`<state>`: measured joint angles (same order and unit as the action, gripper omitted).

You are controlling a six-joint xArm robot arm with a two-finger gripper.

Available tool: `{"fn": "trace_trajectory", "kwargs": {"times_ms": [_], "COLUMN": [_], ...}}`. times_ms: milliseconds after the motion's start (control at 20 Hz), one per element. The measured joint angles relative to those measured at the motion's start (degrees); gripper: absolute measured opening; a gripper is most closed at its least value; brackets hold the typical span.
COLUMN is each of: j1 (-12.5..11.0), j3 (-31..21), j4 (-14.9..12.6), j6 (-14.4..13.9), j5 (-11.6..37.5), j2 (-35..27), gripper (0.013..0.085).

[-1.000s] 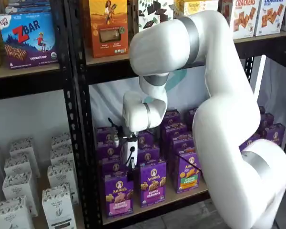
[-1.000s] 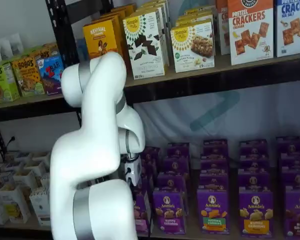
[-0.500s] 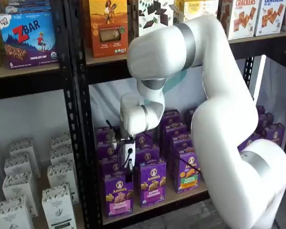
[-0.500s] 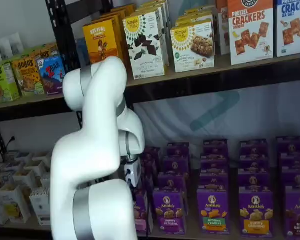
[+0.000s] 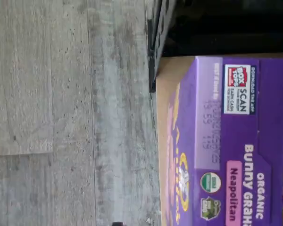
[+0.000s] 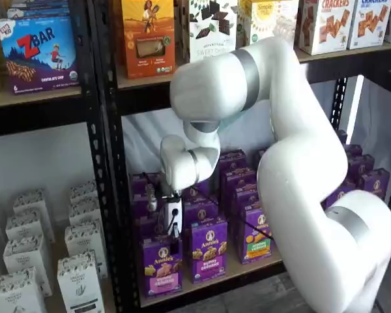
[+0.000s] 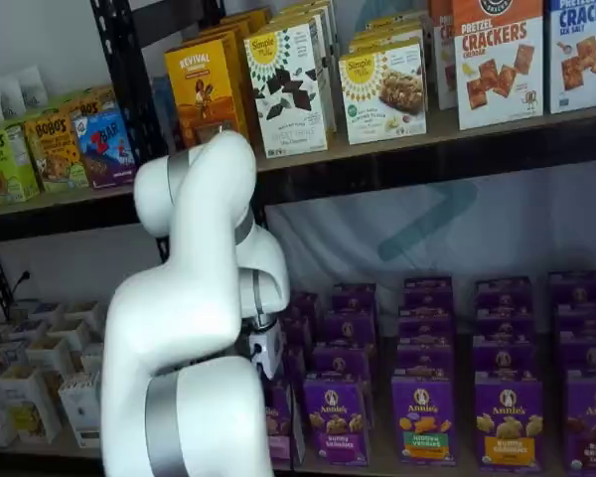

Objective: Pick up the purple box with a pink patch in the middle, on the bottom shelf, the first box from the left

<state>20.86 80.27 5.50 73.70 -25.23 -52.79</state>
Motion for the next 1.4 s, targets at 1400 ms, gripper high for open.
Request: {"fn": "trace_trajectory", "kwargs": {"times_ms": [1400], "j1": [0.24], "j3": [5.67], "j4": [-0.84], "j6": [-0.91], "j5": [1.71], "j2": [-7.26], "gripper": [0.085]}}
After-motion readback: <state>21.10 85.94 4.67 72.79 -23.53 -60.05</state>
